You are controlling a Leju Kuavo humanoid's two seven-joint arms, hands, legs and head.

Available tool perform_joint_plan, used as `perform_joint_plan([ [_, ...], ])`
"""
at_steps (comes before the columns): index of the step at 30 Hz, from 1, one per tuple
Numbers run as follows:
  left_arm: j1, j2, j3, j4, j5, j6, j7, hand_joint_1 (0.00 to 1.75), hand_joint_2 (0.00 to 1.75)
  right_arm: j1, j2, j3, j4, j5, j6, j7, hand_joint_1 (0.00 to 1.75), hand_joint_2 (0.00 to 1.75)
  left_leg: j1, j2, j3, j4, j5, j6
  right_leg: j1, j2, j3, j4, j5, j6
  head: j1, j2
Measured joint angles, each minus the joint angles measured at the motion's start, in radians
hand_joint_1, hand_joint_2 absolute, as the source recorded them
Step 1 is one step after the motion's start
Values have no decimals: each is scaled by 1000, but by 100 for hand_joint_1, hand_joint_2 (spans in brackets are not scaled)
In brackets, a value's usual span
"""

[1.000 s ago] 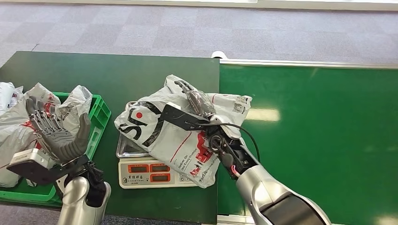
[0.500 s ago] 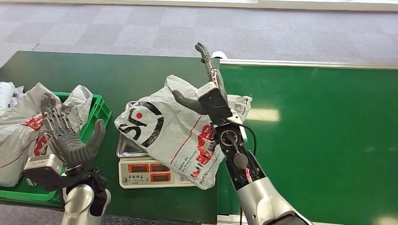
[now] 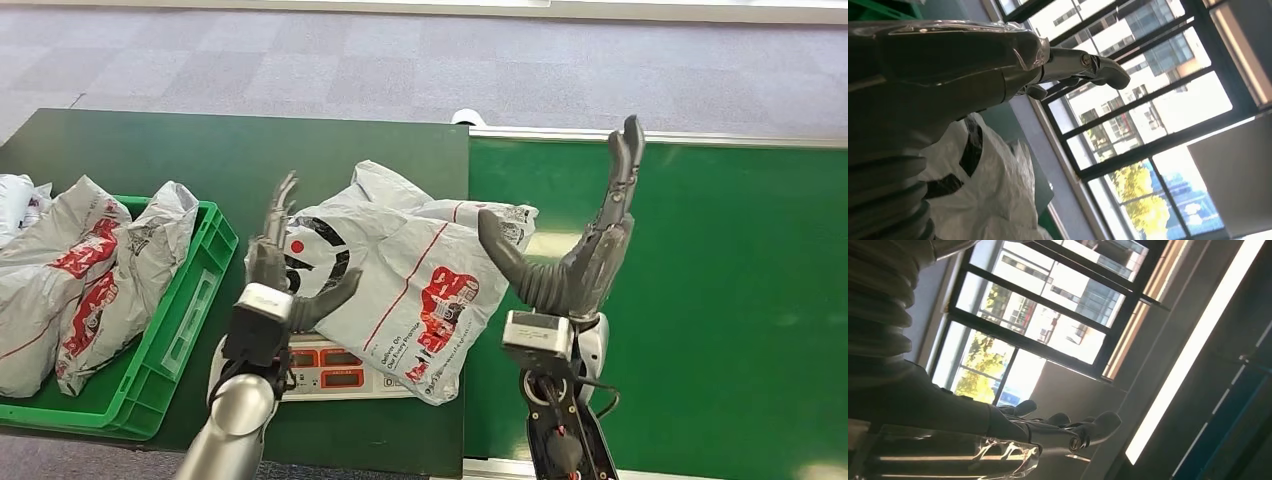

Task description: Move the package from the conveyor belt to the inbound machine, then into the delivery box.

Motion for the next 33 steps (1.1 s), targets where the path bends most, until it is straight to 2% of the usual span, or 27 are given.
perform_joint_plan([
  [3,-68,-20,-43,115,-50,-4,15,0,175,77,-25,3,-3,19,-19,-2,0,175,0,2,0,0,0,0,0,1,0,0,1,0,0,0],
  [7,-110,-31,-68,198,-81,-11,27,0,175,121,-46,3,-4,34,-25,6,0,175,0,3,0,0,0,0,0,2,-1,0,1,0,0,0],
  [10,-147,-34,-94,264,-183,-17,52,0,175,153,-60,5,-4,72,-32,39,0,175,0,1,0,0,0,0,0,2,-1,0,1,0,0,0],
  [13,-197,-43,-127,365,-311,24,60,3,175,199,-77,18,2,89,-42,45,0,175,0,2,-1,0,0,0,0,2,-1,0,1,0,0,0],
  [14,-213,-46,-139,400,-345,36,67,36,175,210,-82,25,6,93,-42,45,0,175,0,2,-1,0,0,0,0,2,-1,0,1,0,0,0],
  [17,-259,-57,-178,504,-423,38,108,155,175,223,-92,44,23,100,-34,47,0,175,0,2,-1,0,0,0,0,2,-1,0,1,0,0,0],
  [18,-273,-60,-190,538,-447,32,128,163,175,223,-94,47,29,101,-28,49,0,175,0,2,-1,0,0,0,0,2,-1,0,1,0,0,0],
  [23,-334,-65,-247,696,-623,11,271,168,175,223,-106,37,56,126,-12,81,0,175,0,2,-1,0,0,0,0,2,-1,0,1,0,0,0],
  [25,-355,-70,-260,742,-666,0,308,164,175,228,-108,38,63,140,-7,84,0,175,0,2,0,0,0,0,0,2,0,0,1,0,0,0],
  [33,-394,-82,-262,813,-667,-10,288,161,175,239,-111,43,88,176,14,103,0,175,0,2,0,0,0,0,0,1,0,0,1,0,0,0],
])
